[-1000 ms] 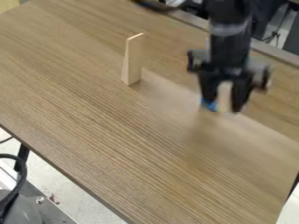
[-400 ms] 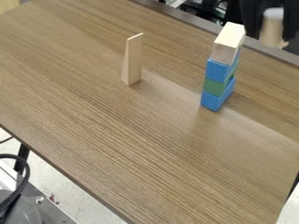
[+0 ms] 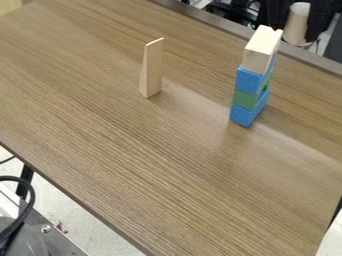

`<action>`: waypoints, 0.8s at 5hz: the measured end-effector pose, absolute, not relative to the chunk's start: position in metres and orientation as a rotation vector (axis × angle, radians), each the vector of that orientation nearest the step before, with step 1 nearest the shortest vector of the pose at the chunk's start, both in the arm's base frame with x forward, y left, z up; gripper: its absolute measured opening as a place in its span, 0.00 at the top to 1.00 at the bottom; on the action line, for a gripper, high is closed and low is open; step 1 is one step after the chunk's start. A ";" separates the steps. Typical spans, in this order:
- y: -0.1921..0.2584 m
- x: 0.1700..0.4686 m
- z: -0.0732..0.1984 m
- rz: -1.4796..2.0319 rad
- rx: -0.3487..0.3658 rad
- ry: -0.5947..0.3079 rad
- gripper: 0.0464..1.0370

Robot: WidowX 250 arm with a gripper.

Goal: Put the grey cylinder on top of the grey rectangular

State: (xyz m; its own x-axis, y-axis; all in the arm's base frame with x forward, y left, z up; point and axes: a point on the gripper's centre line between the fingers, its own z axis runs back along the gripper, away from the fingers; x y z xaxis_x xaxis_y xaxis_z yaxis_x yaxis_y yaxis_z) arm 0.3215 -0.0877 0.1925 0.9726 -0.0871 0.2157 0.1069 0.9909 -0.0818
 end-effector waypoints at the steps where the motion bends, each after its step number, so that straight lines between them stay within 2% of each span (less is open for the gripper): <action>1: -0.080 0.327 0.193 -0.098 -0.079 -0.237 0.52; 4: -0.058 0.348 0.179 -0.053 -0.067 -0.232 0.52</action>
